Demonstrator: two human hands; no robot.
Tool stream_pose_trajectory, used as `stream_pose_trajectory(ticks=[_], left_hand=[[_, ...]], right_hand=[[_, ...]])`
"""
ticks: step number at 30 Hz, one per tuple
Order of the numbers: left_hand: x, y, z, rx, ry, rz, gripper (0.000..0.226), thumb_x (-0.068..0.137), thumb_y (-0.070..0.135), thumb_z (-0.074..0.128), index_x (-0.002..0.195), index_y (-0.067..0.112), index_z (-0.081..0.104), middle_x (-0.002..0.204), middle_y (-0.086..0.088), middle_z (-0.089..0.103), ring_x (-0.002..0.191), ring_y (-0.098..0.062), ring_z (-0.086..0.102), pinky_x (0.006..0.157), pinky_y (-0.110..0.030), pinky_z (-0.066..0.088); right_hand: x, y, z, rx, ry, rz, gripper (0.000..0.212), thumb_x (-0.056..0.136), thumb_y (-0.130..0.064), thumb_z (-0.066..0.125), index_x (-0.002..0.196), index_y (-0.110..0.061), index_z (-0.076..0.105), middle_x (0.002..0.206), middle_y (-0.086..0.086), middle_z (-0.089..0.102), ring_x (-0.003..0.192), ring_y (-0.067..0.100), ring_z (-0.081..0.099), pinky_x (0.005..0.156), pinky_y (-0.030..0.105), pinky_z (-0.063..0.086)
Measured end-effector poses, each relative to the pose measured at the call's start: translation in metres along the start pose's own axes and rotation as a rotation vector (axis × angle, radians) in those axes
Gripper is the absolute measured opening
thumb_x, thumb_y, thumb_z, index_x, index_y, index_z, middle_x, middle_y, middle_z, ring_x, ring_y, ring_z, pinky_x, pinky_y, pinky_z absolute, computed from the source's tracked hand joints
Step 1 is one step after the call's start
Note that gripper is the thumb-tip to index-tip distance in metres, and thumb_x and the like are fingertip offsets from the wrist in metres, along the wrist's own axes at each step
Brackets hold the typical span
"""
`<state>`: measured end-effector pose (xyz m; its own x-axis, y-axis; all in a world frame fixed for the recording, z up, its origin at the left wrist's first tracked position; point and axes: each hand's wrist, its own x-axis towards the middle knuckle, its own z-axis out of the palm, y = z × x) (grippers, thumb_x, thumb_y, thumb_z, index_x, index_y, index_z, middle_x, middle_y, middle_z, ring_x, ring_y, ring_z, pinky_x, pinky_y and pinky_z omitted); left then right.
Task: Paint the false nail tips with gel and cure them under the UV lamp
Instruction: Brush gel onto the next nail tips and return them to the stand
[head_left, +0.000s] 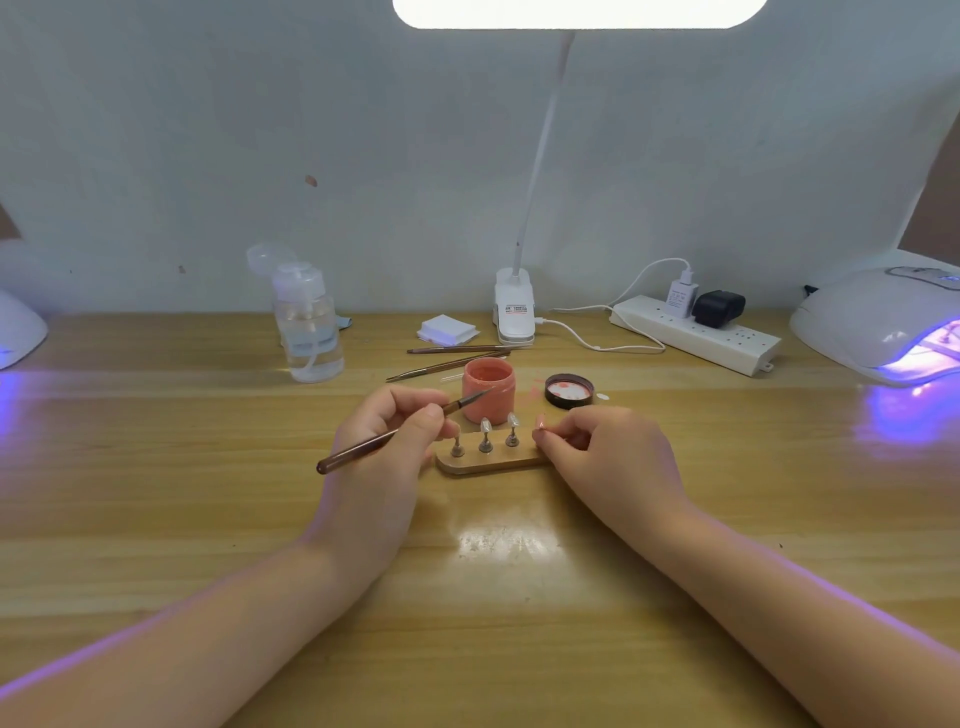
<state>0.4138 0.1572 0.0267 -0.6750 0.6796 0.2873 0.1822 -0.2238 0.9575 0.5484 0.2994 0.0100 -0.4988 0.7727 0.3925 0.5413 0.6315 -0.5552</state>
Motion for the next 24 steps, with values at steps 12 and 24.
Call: stream_pose_trajectory(ticks=[12, 24], left_hand=[[-0.0025, 0.0016, 0.0004, -0.028, -0.074, -0.025, 0.016, 0.076, 0.027, 0.057, 0.08, 0.029, 0.072, 0.079, 0.006, 0.071, 0.086, -0.009, 0.067, 0.098, -0.051, 0.049], [-0.0028, -0.0008, 0.0003, -0.11, -0.088, -0.006, 0.015, 0.076, 0.022, 0.058, 0.081, 0.021, 0.071, 0.078, 0.007, 0.069, 0.083, -0.008, 0.067, 0.094, -0.051, 0.052]], right_hand=[[-0.0012, -0.0038, -0.0022, -0.155, -0.018, -0.055, 0.024, 0.092, -0.04, 0.058, 0.085, -0.023, 0.074, 0.077, -0.002, 0.069, 0.077, 0.018, 0.06, 0.058, 0.026, 0.034], [-0.009, -0.0063, -0.0058, -0.107, -0.03, -0.206, 0.012, 0.084, -0.025, 0.062, 0.091, -0.028, 0.071, 0.056, -0.017, 0.043, 0.063, 0.006, 0.046, 0.051, 0.019, 0.028]])
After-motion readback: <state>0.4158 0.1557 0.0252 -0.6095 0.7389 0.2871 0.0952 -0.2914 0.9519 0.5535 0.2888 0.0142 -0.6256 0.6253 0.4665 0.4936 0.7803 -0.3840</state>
